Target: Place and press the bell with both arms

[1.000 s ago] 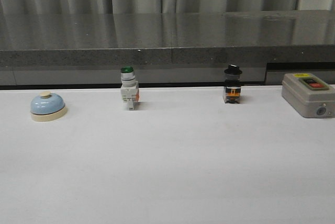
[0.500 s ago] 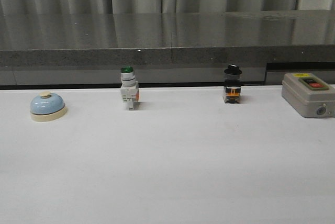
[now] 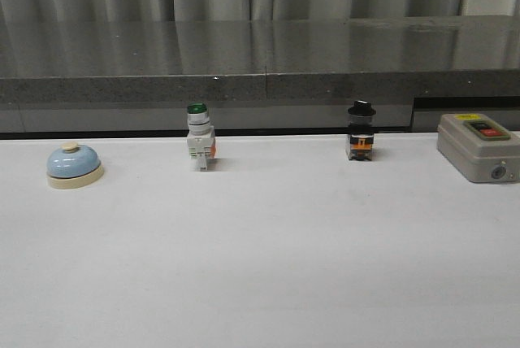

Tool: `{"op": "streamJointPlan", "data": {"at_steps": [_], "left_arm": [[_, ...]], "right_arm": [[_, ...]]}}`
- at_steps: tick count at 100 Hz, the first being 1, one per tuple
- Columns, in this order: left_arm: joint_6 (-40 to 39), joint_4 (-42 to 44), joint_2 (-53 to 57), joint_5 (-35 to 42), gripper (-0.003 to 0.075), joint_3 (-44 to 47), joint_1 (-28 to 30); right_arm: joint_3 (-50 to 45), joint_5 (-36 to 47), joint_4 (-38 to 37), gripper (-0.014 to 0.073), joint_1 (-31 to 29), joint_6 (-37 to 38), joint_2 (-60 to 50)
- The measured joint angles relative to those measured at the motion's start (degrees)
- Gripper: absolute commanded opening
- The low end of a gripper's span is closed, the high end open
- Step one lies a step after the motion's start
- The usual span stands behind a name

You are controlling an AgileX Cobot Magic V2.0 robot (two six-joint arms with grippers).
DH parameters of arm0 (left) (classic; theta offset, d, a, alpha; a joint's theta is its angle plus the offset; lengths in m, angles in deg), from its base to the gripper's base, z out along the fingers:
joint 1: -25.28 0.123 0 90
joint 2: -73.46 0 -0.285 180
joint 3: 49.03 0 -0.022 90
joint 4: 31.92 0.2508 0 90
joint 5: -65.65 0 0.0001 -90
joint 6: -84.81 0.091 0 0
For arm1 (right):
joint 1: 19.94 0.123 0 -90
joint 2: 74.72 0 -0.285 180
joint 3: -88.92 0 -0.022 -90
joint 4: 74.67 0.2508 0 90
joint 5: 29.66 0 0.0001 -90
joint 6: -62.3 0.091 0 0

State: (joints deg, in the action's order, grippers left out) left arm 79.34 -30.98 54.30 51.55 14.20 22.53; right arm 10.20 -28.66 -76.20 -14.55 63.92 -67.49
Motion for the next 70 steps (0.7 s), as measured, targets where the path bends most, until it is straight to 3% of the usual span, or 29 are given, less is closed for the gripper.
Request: {"op": "streamJointPlan", "data": {"at_steps": [38,70], "left_arm": [[-0.1,-0.4,-31.2,-20.1,-0.002,-27.3,0.0],[-0.1,-0.4,-46.6,-24.3,-0.0018,-35.5,0.0]], "right_arm": [[0.0,0.0,0.0,-0.006,0.0,0.0,0.0],[0.0,0.0,0.0,-0.006,0.0,0.0,0.0]]}}
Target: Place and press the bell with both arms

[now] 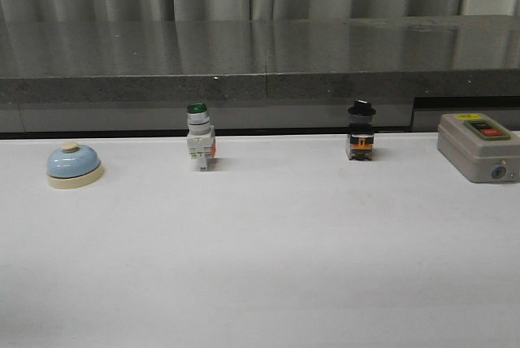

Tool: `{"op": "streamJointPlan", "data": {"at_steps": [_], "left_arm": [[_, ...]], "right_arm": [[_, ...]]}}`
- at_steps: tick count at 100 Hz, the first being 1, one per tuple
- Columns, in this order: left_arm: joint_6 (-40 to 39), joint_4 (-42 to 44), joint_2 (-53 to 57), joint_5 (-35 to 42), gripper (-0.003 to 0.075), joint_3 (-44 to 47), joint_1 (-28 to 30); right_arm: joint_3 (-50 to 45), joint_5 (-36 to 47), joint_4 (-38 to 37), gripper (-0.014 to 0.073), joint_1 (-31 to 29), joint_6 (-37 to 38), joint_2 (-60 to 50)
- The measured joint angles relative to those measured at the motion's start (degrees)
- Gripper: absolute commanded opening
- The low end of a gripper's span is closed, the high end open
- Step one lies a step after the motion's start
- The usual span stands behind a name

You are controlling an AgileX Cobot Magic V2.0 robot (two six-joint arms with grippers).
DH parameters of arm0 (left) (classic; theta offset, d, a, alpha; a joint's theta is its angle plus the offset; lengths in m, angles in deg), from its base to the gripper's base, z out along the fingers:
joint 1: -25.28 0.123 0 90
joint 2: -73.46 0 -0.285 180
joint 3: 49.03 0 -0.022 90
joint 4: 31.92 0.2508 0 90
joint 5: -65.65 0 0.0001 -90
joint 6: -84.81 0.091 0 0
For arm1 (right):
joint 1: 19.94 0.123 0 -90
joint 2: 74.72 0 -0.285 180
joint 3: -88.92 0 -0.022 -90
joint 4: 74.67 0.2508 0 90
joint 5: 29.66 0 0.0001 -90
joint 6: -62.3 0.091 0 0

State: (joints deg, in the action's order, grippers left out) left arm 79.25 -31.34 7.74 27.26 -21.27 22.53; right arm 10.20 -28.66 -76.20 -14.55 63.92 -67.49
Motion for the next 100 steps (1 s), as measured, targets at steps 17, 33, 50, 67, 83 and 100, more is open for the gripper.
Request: {"op": "streamJointPlan", "data": {"at_steps": [17,33,50,67,83,100], "left_arm": [[0.4,0.0,-1.6,-0.4,0.0155,-0.2,0.0],[2.3,0.0,-1.6,-1.2,0.0618,-0.2,0.0],[2.7,-0.6,-1.6,-1.3,0.0654,-0.2,0.0],[2.8,-1.8,-1.7,-1.5,0.063,-0.4,0.0],[2.9,-2.4,-5.3,-1.2,0.063,-2.9,-3.2],[3.0,-2.7,-14.1,1.0,0.063,-7.6,-7.5]], "right_arm": [[0.0,0.0,0.0,-0.006,0.0,0.0,0.0],[0.0,0.0,0.0,-0.006,0.0,0.0,0.0],[0.0,0.0,0.0,-0.006,0.0,0.0,0.0],[0.0,0.0,0.0,-0.006,0.0,0.0,0.0],[0.0,0.0,0.0,-0.006,0.0,0.0,0.0],[0.0,0.0,0.0,-0.006,0.0,0.0,0.0]]}}
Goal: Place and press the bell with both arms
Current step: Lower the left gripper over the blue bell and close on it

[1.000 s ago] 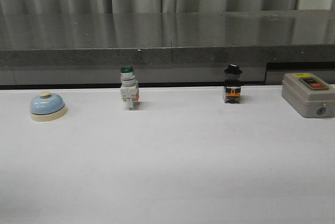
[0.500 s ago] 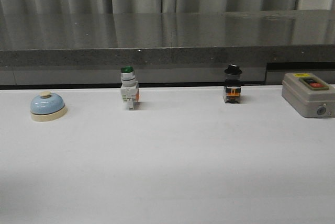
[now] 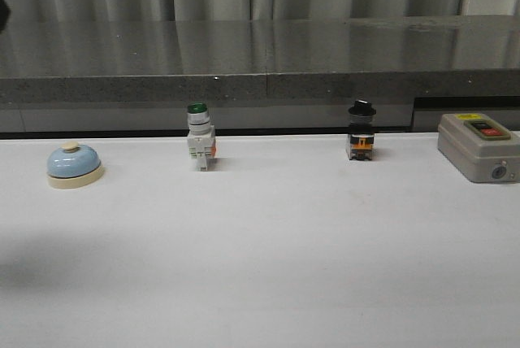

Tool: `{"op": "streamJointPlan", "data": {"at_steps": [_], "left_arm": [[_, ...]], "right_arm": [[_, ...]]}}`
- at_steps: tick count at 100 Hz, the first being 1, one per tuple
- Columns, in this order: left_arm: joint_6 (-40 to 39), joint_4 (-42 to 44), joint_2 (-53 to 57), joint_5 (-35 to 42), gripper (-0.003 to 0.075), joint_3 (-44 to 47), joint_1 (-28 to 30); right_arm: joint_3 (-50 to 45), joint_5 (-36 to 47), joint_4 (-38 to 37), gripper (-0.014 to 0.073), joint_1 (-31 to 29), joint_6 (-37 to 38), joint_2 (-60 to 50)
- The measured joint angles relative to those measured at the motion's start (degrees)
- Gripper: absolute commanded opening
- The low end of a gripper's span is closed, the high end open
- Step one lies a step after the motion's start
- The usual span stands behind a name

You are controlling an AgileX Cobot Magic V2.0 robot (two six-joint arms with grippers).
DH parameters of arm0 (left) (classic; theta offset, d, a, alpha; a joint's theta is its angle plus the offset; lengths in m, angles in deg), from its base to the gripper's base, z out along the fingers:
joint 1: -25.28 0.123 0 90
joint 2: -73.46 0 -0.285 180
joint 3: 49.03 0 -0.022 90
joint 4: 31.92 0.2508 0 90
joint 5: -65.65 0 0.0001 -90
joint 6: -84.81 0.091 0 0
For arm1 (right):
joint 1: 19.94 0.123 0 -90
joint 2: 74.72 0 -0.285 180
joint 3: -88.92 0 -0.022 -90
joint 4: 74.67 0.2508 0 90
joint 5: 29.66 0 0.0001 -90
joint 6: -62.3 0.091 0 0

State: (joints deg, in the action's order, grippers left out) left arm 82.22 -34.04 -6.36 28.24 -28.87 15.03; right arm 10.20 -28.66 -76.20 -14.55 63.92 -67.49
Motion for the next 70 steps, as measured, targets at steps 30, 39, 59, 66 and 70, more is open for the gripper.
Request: {"op": "streamJointPlan", "data": {"at_steps": [30,39,59,66,70], "left_arm": [[0.0,0.3,-18.3,2.6,0.063,-11.2,-0.8],[0.0,0.8,-23.1,3.1,0.063,-14.3,-0.8],[0.0,1.6,-31.6,3.9,0.063,-20.0,-0.8],[0.0,1.6,-33.8,4.1,0.063,-21.4,-0.4],[0.0,1.6,-34.9,4.1,0.063,-21.9,-0.2]], "right_arm": [[0.0,0.0,0.0,-0.006,0.0,0.0,0.0],[0.0,0.0,0.0,-0.006,0.0,0.0,0.0],[0.0,0.0,0.0,-0.006,0.0,0.0,0.0],[0.0,0.0,0.0,-0.006,0.0,0.0,0.0],[0.0,0.0,0.0,-0.006,0.0,0.0,0.0]]}}
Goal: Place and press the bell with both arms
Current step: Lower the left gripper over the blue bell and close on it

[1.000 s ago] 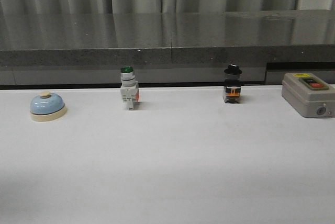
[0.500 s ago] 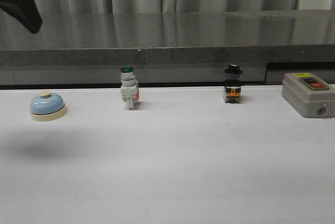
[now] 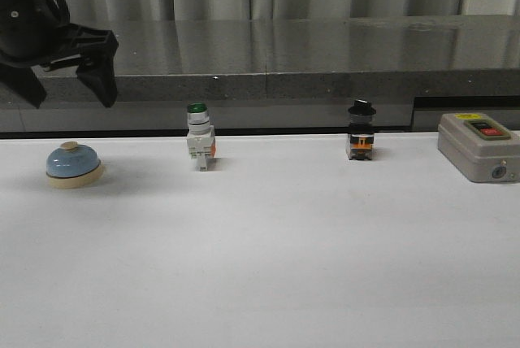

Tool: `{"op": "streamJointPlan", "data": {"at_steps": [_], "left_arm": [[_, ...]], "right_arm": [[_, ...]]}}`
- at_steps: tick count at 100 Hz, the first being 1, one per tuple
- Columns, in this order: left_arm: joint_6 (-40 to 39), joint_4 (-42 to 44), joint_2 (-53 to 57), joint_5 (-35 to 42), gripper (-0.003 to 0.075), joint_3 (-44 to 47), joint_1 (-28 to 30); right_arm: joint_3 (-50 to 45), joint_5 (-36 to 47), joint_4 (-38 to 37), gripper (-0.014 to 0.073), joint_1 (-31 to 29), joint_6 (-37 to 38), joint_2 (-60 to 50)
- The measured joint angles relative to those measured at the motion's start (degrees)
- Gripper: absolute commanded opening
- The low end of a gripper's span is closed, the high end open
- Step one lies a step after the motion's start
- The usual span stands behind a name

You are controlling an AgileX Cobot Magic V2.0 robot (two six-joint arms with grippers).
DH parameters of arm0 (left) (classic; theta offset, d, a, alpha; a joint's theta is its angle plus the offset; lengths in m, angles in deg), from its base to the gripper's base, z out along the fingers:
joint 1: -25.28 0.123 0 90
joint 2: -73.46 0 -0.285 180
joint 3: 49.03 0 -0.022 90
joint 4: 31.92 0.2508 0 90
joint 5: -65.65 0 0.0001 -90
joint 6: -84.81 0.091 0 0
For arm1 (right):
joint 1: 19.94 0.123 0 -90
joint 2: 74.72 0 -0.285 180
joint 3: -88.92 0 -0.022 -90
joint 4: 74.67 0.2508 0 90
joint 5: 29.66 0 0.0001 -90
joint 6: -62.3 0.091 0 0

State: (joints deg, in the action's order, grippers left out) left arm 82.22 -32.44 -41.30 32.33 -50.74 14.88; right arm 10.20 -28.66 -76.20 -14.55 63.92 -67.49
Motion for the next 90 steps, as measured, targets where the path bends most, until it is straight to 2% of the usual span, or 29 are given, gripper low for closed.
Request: {"op": "streamJointPlan", "data": {"at_steps": [58,90], "left_arm": [[0.1,0.5,-9.7,1.0,0.0629,-1.4,1.6],[0.1,0.1,-11.2,1.0,0.0615,-1.5,1.6]], "right_arm": [[0.0,0.0,0.0,-0.006,0.0,0.0,0.0],[0.0,0.0,0.0,-0.006,0.0,0.0,0.0]]}}
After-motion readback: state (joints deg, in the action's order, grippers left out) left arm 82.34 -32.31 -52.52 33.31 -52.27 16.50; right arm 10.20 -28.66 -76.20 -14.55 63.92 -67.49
